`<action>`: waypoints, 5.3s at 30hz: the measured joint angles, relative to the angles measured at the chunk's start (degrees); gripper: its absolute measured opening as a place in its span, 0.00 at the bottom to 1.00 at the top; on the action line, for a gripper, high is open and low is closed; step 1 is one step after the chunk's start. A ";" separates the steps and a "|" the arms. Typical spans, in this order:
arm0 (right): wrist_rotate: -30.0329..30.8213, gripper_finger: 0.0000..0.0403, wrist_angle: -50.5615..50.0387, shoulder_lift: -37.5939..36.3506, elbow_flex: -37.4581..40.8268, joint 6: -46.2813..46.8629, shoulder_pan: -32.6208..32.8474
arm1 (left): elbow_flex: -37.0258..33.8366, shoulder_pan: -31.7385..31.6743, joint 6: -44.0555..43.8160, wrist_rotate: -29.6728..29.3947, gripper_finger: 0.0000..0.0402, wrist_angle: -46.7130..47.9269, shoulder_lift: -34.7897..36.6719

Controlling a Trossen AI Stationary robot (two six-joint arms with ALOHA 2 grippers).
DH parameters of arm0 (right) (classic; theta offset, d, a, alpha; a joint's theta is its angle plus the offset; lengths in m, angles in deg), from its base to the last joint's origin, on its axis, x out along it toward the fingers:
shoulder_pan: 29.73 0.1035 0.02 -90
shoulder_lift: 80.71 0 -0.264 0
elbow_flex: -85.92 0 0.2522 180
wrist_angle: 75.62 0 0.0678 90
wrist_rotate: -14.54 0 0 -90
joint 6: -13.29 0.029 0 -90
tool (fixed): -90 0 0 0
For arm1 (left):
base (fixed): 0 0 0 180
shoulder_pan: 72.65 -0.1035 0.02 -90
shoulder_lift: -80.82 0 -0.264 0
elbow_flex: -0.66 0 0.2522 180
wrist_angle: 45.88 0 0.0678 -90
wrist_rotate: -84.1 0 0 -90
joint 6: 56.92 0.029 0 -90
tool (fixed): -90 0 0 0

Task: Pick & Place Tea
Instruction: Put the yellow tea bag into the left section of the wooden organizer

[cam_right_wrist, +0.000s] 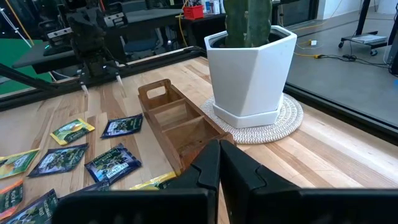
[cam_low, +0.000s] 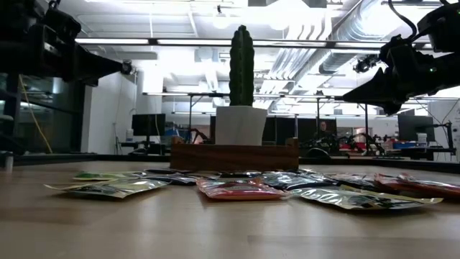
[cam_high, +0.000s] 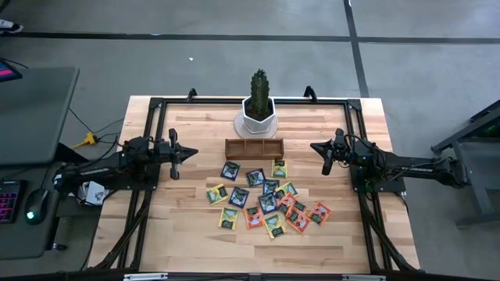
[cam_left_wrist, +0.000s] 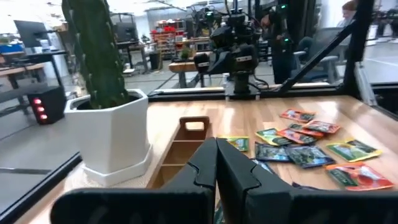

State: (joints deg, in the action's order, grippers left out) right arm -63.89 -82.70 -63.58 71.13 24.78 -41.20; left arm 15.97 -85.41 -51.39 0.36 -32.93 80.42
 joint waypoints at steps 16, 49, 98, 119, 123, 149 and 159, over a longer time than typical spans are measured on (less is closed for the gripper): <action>0.01 0.01 0.00 0.00 0.01 0.00 0.01 | 6.05 0.03 4.19 0.35 0.13 6.65 -2.79; 0.01 0.02 0.00 0.01 0.00 0.00 -0.02 | 33.62 0.03 -5.41 24.77 0.54 37.72 -55.69; 0.01 0.02 0.02 -0.01 0.01 0.00 0.00 | 37.97 18.98 -32.03 -6.94 0.54 17.36 -81.63; 0.02 0.01 0.00 0.06 0.02 0.00 -0.02 | 38.15 20.48 -32.08 -9.78 0.54 17.33 -88.47; 0.02 0.01 0.00 0.06 0.00 0.00 0.00 | 38.23 20.48 -30.28 -10.21 0.54 18.05 -90.37; 0.02 0.02 0.02 0.06 0.02 0.00 -0.02 | 38.15 20.29 -28.30 -13.68 0.12 19.25 -91.14; 0.01 0.02 0.02 0.06 0.00 0.00 0.00 | 37.93 20.20 -29.70 -11.95 0.00 19.50 -90.01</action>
State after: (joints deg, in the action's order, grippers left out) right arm -63.88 -82.68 -63.52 71.13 24.78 -41.20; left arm 53.90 -65.21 -81.09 -11.59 -13.43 -9.59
